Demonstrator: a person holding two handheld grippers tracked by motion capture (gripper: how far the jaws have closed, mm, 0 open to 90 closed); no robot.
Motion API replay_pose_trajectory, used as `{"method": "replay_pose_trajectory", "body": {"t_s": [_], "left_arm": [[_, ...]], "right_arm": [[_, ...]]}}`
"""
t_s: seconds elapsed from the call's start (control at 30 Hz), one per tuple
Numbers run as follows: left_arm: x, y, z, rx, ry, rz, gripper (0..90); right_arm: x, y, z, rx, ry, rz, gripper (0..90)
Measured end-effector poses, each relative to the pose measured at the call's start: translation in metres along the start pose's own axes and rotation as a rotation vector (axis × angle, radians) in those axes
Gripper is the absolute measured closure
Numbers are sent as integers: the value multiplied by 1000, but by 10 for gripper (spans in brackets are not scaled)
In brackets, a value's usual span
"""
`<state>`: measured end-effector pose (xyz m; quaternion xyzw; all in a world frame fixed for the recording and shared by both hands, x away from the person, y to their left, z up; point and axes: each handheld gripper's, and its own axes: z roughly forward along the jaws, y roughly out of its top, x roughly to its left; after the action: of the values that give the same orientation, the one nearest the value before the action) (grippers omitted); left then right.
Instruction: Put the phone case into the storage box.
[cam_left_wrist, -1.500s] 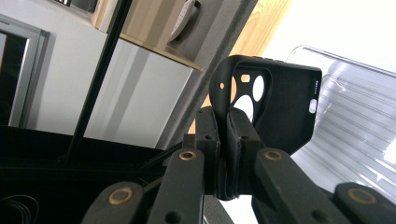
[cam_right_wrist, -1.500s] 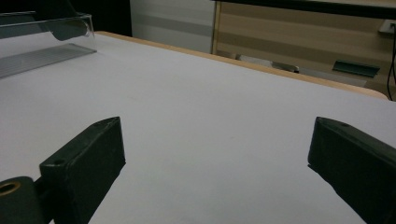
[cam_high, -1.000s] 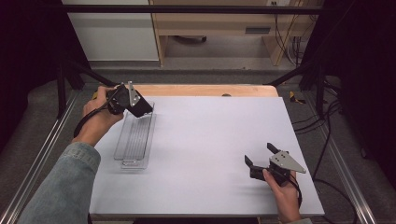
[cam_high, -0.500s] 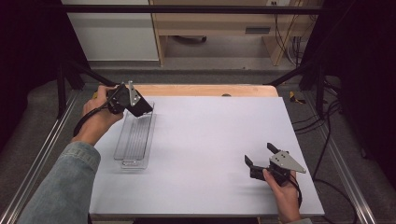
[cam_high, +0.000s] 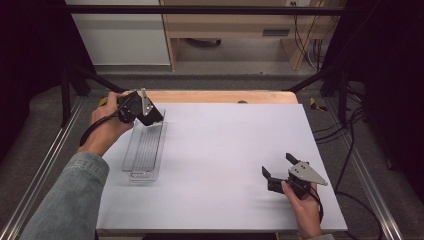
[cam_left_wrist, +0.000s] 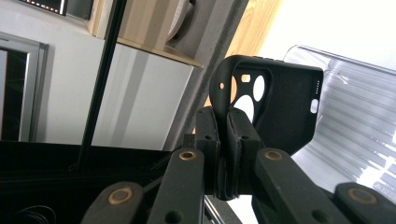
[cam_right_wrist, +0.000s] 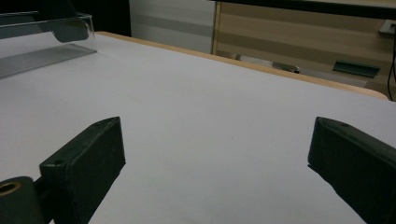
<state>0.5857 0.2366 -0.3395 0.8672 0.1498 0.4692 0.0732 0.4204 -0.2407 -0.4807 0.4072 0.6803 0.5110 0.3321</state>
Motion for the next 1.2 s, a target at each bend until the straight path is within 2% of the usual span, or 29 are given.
{"method": "replay_pose_trajectory", "body": {"t_s": [0.4, 0.53, 0.77, 0.93, 1.2], "left_arm": [[-2, 1, 0, -1, -1, 11, 841], [-6, 3, 2, 13, -6, 44, 841], [-6, 6, 1, 3, -5, 41, 841], [-8, 5, 4, 15, -1, 67, 841], [-8, 5, 5, 13, -9, 70, 841]], "right_arm": [[1, 0, 1, 0, 2, -1, 42], [1, 0, 1, -1, 3, -1, 40], [1, 0, 1, -2, 3, -1, 40], [1, 0, 1, -2, 4, 1, 40], [1, 0, 1, -1, 8, 7, 40]]}}
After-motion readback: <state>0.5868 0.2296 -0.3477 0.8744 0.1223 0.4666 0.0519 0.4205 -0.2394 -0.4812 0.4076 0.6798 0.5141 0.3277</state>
